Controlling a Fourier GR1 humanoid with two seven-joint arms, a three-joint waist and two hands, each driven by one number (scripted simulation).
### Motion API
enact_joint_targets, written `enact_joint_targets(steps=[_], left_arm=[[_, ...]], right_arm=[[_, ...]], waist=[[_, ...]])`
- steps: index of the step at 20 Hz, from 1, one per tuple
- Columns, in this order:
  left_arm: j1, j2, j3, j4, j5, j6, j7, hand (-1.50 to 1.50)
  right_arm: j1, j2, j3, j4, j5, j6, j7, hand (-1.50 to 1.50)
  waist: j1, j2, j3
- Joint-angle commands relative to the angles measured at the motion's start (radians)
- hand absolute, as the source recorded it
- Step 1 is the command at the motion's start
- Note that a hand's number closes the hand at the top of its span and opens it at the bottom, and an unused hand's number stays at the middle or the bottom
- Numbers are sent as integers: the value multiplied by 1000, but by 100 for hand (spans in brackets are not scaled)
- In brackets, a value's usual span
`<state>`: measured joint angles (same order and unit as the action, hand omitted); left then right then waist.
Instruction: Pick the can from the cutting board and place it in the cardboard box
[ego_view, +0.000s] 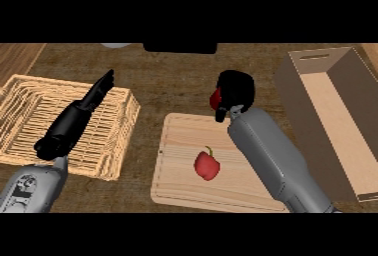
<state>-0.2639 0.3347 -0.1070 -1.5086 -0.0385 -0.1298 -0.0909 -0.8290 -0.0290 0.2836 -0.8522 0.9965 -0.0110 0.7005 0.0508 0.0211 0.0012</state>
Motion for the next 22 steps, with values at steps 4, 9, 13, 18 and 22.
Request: enact_joint_targets(steps=[4,9,13,18,22], left_arm=[[44,15,7,-54,3,-20,15,0],[21,-30,-1,-24,-23,9,33,0],[3,18,47,-12,7,-27,31,0],[35,6,51,0,-21,-1,-8,0],[32,-2,49,3,-18,-15,-3,0]], right_arm=[[-244,-22,-33,217,79,-135,-112,150],[-347,20,-41,218,131,-164,-20,150],[-406,-35,-110,201,165,-284,150,150],[-351,-128,-160,131,195,-357,257,150],[-362,-243,-232,122,181,-350,240,150]], waist=[[4,-10,-1],[-31,-19,-1],[-30,-19,-2],[-55,-25,-1],[-51,-21,-1]])
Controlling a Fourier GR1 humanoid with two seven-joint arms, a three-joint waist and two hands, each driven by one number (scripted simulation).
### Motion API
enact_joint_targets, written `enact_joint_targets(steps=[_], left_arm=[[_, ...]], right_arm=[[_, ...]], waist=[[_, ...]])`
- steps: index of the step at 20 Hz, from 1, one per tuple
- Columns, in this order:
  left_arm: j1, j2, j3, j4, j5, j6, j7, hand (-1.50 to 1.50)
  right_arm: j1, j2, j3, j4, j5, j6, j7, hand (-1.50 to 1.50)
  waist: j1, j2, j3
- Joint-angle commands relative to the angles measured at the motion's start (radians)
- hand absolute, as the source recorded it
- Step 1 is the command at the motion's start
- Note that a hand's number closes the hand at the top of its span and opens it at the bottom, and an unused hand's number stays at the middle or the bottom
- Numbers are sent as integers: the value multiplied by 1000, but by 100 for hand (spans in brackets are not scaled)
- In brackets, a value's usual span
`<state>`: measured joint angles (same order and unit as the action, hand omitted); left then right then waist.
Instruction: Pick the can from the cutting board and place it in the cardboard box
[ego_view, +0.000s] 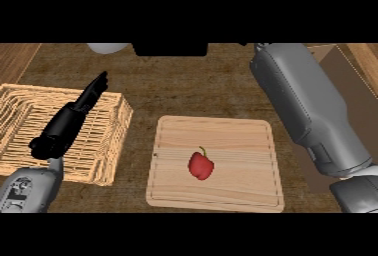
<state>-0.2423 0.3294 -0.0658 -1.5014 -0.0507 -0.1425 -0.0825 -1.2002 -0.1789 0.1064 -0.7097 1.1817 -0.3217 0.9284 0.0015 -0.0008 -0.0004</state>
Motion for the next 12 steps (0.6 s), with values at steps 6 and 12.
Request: enact_joint_targets(steps=[6,12], left_arm=[[27,-12,-3,-30,-22,-14,-3,0],[63,18,42,-39,0,-30,-12,0]], right_arm=[[154,-152,-84,-95,4,-28,9,150],[229,-270,-167,-82,-147,227,-123,150]], waist=[[-2,0,0],[-12,-5,1]])
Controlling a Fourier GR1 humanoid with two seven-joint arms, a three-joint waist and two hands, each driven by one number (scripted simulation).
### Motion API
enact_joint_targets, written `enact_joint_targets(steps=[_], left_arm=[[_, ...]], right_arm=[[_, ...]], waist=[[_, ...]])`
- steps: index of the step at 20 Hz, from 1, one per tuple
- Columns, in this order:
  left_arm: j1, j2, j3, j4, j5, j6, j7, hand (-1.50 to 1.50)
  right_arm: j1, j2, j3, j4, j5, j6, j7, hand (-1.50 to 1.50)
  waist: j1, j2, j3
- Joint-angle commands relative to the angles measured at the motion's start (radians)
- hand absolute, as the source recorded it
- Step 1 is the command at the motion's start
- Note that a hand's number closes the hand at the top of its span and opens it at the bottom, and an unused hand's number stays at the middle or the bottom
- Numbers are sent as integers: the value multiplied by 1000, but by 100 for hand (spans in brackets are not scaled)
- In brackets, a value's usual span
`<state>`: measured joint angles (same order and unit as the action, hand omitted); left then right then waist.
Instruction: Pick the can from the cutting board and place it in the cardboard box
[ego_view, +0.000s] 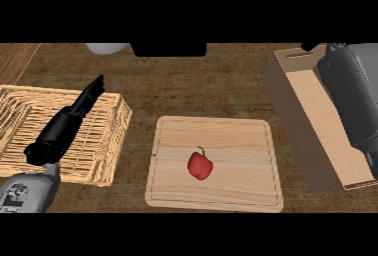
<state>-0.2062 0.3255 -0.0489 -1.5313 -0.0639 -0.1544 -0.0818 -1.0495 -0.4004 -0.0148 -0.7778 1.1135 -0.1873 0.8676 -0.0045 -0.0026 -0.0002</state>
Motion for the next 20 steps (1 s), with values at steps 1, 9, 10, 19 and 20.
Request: enact_joint_targets(steps=[1,9,10,19,20], left_arm=[[5,-8,-1,-1,-15,12,5,0],[45,0,13,-52,-14,-7,1,0],[23,-28,-5,-61,-13,0,40,0],[73,-39,-4,-81,-23,-18,13,0],[10,-23,17,-19,-25,-24,9,0]], right_arm=[[72,-16,-60,26,-103,130,-42,150],[184,-141,-148,-24,-264,407,-168,150],[213,-116,-140,-15,-251,395,-137,150],[359,-107,-196,-223,-403,449,-332,-150],[372,-137,-221,-234,-418,416,-402,-150]], waist=[[-4,0,1],[4,-1,0],[3,0,0],[3,-1,0],[-6,1,1]])
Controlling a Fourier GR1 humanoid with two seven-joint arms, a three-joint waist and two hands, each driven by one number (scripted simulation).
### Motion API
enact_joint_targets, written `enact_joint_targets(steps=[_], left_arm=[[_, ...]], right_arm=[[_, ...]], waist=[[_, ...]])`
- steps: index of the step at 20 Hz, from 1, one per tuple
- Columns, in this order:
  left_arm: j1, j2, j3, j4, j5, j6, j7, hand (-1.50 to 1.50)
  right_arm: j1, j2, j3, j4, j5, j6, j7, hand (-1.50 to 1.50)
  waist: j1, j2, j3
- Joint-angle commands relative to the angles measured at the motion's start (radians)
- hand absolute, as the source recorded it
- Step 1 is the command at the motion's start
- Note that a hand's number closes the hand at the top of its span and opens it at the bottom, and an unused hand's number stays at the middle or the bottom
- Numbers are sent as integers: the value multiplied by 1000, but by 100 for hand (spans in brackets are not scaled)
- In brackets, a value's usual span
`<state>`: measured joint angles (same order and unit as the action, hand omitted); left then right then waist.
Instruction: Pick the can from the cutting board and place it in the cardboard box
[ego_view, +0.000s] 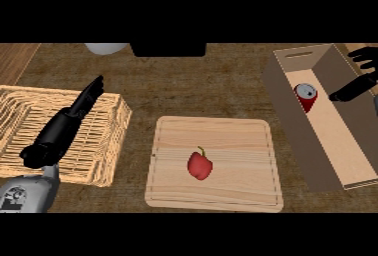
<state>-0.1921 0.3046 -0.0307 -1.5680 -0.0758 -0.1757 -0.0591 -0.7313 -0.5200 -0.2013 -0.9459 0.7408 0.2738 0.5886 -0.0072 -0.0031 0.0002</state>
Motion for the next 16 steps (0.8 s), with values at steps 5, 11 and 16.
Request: enact_joint_targets(steps=[5,11,16], left_arm=[[18,-1,11,6,-1,4,-3,0],[5,19,31,26,10,-22,-38,0],[-34,4,30,18,-6,-15,-5,0]], right_arm=[[-43,85,-249,-195,-197,-346,-158,-150],[30,158,-455,-229,-345,-548,-231,-150],[116,93,-557,-203,-460,-539,-366,-150]], waist=[[-19,-11,4],[-7,3,1],[1,5,1]])
